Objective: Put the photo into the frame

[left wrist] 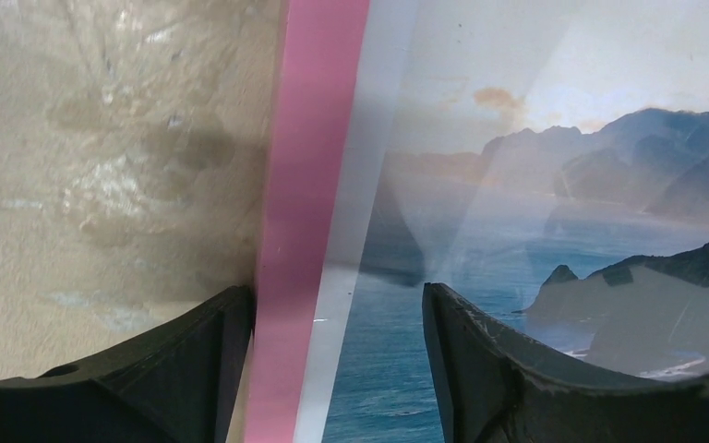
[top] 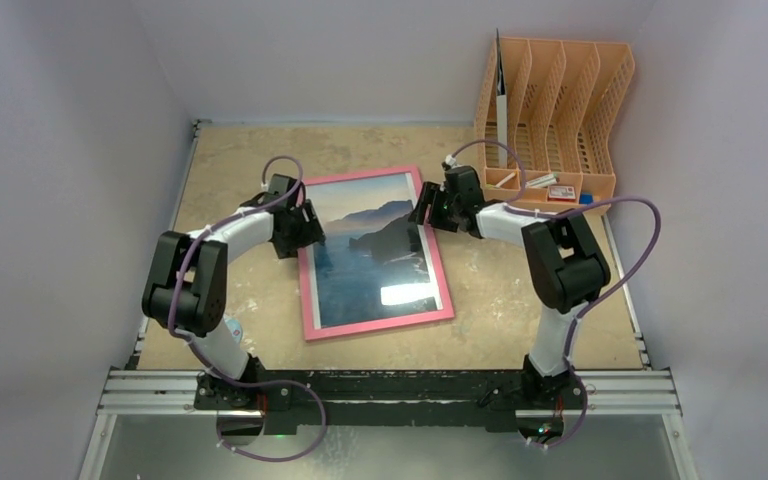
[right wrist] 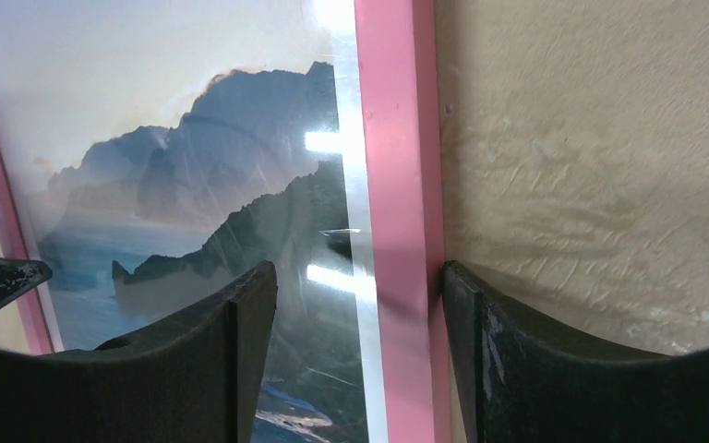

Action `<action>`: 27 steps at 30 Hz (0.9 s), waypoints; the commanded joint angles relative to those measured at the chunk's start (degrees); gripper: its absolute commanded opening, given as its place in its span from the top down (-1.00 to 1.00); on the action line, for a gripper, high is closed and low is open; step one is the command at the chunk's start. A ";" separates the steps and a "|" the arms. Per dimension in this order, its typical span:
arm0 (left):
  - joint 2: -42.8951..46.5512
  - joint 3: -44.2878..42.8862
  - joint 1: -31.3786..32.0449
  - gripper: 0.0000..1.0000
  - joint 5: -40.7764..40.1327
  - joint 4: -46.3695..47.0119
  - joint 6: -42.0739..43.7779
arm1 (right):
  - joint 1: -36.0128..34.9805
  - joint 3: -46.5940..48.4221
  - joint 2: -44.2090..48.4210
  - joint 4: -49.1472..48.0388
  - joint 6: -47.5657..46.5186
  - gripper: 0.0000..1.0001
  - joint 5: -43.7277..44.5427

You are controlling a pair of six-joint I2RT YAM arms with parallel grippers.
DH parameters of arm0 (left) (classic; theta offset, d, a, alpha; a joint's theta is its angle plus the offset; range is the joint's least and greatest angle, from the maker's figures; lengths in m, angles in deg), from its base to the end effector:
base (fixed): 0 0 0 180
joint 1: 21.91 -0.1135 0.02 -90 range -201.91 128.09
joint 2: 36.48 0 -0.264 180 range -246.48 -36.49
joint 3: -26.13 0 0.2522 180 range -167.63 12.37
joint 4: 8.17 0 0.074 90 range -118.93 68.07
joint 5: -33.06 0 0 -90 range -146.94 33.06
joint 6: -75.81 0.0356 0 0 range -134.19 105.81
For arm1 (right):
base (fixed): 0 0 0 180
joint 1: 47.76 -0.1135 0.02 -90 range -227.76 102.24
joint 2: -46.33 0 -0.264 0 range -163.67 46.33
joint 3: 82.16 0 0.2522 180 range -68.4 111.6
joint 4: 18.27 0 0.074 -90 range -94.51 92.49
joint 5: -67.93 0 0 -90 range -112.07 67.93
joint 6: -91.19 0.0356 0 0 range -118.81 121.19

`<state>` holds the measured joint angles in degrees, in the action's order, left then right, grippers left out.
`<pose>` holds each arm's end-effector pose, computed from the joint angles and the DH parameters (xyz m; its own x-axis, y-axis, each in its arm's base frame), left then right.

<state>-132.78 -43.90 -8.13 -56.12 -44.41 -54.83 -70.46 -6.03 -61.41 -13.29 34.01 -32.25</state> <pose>0.3162 -0.0781 0.1671 -0.8131 -0.4711 -0.3420 -0.3755 0.8733 -0.3103 0.3691 0.1612 0.1678 -0.7390 0.2691 -0.6177 -0.1312 0.8417 0.5237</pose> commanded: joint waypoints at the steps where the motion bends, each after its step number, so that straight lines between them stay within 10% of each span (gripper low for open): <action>1: -2.35 -6.88 0.91 -0.37 1.14 3.73 -1.21 | -2.70 5.53 -0.31 0.87 2.29 -0.33 -1.88; 11: -3.36 -21.04 -1.37 -0.61 -17.27 -15.30 1.78 | -3.01 12.57 12.85 16.79 1.99 -0.48 24.01; 27: 34.22 -17.16 -1.39 -0.75 -4.84 -17.77 14.01 | -3.04 8.21 56.55 31.58 -3.06 -0.49 45.02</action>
<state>-104.65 -61.67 -9.20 -63.62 -60.17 -44.65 -73.58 1.55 -11.07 10.25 32.96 3.42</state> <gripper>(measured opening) 0.875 0.746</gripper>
